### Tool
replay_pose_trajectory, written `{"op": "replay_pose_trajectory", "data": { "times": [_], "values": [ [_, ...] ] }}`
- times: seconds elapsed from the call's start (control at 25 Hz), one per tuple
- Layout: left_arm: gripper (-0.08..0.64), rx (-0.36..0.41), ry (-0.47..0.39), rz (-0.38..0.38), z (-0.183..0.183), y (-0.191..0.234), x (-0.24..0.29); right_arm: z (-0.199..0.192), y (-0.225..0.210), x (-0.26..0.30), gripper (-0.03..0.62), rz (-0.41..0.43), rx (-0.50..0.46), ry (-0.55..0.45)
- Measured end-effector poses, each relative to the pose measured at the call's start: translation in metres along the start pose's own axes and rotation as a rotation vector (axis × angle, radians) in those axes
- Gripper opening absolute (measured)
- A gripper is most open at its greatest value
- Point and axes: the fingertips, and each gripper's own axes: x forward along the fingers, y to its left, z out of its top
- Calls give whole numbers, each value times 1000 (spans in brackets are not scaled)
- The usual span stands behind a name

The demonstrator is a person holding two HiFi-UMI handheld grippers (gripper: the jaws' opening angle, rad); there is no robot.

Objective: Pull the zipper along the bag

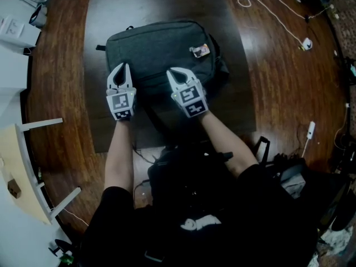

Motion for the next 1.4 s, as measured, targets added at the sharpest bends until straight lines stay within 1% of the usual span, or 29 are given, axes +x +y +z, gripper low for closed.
{"op": "replay_pose_trajectory", "data": {
  "times": [0.12,0.2,0.28,0.4,0.52,0.68,0.72,0.8,0.88,1.04,1.2,1.4],
  "values": [
    [-2,-6,2,-1,3,1,-3,2,-1,-3,18,-40,28,5],
    [-2,-26,-9,16,10,1,-12,5,0,-5,18,-64,12,10],
    [-2,-50,-39,9,22,-9,-23,10,7,-8,18,-74,-6,-5],
    [-2,-54,-85,-36,36,-34,-37,20,22,-16,17,-74,-41,-53],
    [-2,-52,-117,-50,49,-46,-52,33,39,-26,17,-85,-87,-105],
    [-2,-71,-173,-75,68,-55,-75,55,64,-49,17,-82,-155,-232],
    [-2,-67,-181,-79,72,-58,-81,58,68,-55,17,-88,-149,-256],
    [-2,-44,-179,-72,75,-62,-92,63,75,-66,17,-93,-98,-287],
    [-2,-32,-180,-63,75,-65,-106,62,85,-73,17,-88,-66,-294],
    [-2,-34,-201,-73,78,-73,-134,50,110,-87,17,-99,-98,-271],
    [-2,-42,-207,-71,79,-77,-157,38,127,-106,17,-119,-88,-259],
    [-2,-34,-232,-97,84,-91,-183,32,136,-130,17,-166,-83,-257]
  ]
}}
